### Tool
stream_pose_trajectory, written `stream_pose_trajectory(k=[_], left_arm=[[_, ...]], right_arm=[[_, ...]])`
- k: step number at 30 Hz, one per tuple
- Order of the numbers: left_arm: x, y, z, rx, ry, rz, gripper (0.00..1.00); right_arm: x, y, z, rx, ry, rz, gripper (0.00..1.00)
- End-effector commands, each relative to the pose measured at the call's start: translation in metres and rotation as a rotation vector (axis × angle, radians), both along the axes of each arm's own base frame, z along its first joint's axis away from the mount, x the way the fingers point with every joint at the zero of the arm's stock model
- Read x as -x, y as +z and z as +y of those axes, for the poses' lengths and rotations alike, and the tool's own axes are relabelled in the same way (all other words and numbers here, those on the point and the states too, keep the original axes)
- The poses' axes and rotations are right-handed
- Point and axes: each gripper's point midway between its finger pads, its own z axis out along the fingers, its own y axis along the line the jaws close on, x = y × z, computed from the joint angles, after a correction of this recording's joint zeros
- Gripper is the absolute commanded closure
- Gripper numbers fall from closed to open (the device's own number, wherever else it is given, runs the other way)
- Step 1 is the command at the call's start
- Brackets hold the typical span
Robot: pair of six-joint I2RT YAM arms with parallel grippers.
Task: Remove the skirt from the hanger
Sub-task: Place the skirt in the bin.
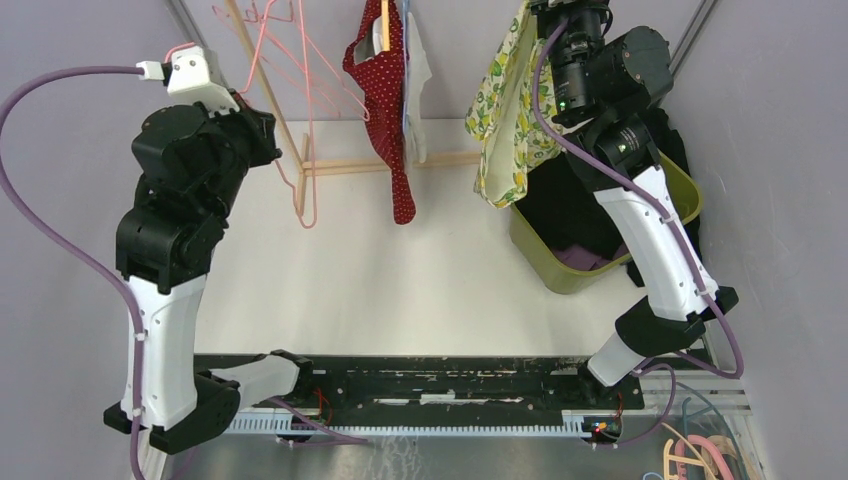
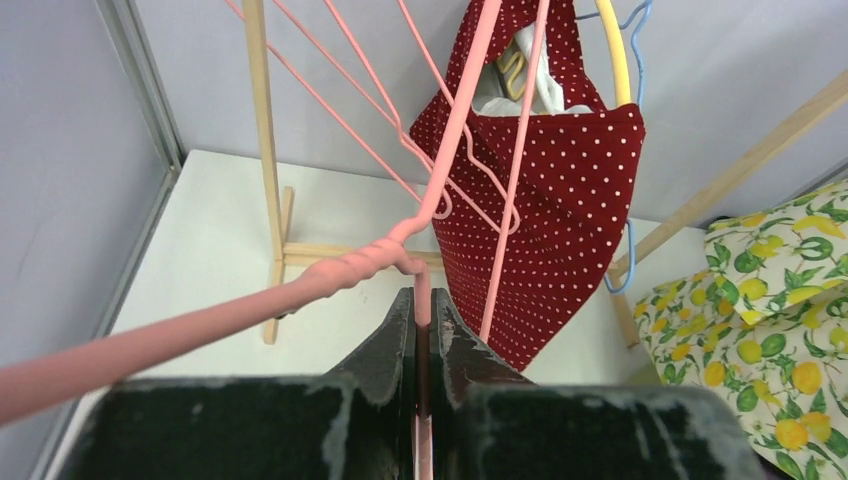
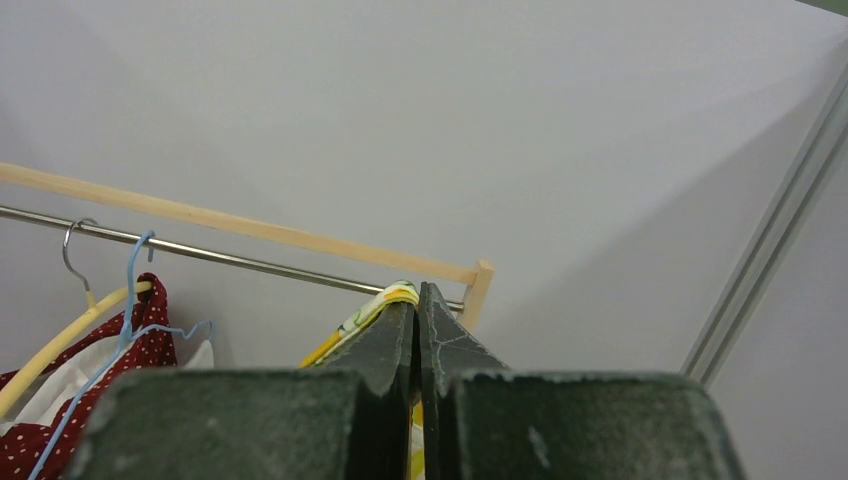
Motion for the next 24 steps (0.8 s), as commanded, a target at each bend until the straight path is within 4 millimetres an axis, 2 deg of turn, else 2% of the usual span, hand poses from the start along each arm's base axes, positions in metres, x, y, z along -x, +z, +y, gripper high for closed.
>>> stream_pose_trajectory(k=[1, 5, 12, 19, 24], left_arm=[[0.001, -0.009, -0.010, 0.099, -0.018, 0.037, 0.97], [0.001, -0.020, -0.011, 0.113, -0.015, 0.065, 0.97], [-0.013, -0.042, -0.019, 0.120, -0.013, 0.135, 0.97], [-0.021, -0.041, -0.022, 0.123, -0.010, 0.140, 0.97], [-0.031, -0.047, -0.021, 0.113, 0.012, 0.160, 0.97]], right_arm=[[0.026, 0.031, -0.016, -0.082, 0.028, -0.103, 0.99], [0.028, 0.029, -0.017, -0.080, 0.027, -0.097, 0.99], [0.031, 0.025, -0.022, -0.084, 0.016, -0.096, 0.99], [0.032, 0.022, -0.026, -0.087, -0.001, -0.103, 0.99], [0.033, 0.020, -0.027, -0.089, -0.001, -0.105, 0.99]])
